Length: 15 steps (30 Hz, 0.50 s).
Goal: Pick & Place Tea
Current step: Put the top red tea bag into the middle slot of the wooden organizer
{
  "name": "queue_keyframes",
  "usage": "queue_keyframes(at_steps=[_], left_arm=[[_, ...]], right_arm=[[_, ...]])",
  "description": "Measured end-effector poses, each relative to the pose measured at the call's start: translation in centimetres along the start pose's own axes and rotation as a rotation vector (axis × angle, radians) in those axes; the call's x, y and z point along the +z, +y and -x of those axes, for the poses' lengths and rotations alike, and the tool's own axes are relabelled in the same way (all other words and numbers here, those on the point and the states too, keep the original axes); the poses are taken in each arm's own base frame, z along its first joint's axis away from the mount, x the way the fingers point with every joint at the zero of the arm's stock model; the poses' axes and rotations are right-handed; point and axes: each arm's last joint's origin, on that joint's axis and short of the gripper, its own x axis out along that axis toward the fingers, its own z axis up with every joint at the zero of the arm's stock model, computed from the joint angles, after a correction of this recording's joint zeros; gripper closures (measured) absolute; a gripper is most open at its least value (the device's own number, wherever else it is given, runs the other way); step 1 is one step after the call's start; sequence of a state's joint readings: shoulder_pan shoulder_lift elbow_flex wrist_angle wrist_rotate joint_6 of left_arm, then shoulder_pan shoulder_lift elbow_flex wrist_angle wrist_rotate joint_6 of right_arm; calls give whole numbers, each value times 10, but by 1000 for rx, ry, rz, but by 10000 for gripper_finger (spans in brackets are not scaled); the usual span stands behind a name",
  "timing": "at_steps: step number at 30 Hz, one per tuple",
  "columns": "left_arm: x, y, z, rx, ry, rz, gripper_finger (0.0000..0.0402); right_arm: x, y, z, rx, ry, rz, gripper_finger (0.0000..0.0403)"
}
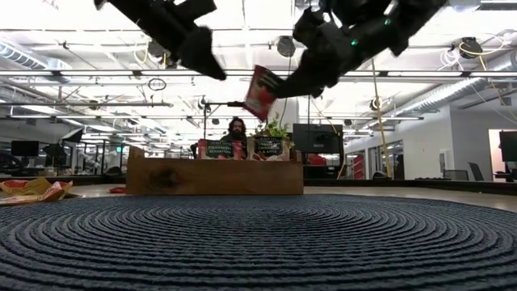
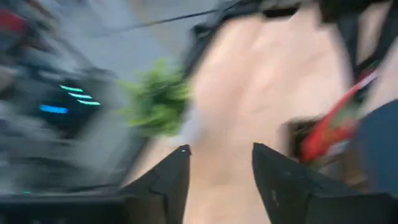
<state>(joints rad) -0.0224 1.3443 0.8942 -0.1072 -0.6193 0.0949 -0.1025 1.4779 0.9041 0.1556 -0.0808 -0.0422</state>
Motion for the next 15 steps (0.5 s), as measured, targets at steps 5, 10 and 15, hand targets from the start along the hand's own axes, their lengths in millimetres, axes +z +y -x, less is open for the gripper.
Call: queue_keyframes(at_steps=[5,10,15], left_arm=[[14,15,-18,-468,-12,313,164],[20,-1,-38,-711,18,276,104],[24,-20,-49,-742,10,171,82]], right_arm=[[3,8,5,22,98,-24,403],[3,13,5,39,104,-7,403],[3,17,5,51,100,16,403]])
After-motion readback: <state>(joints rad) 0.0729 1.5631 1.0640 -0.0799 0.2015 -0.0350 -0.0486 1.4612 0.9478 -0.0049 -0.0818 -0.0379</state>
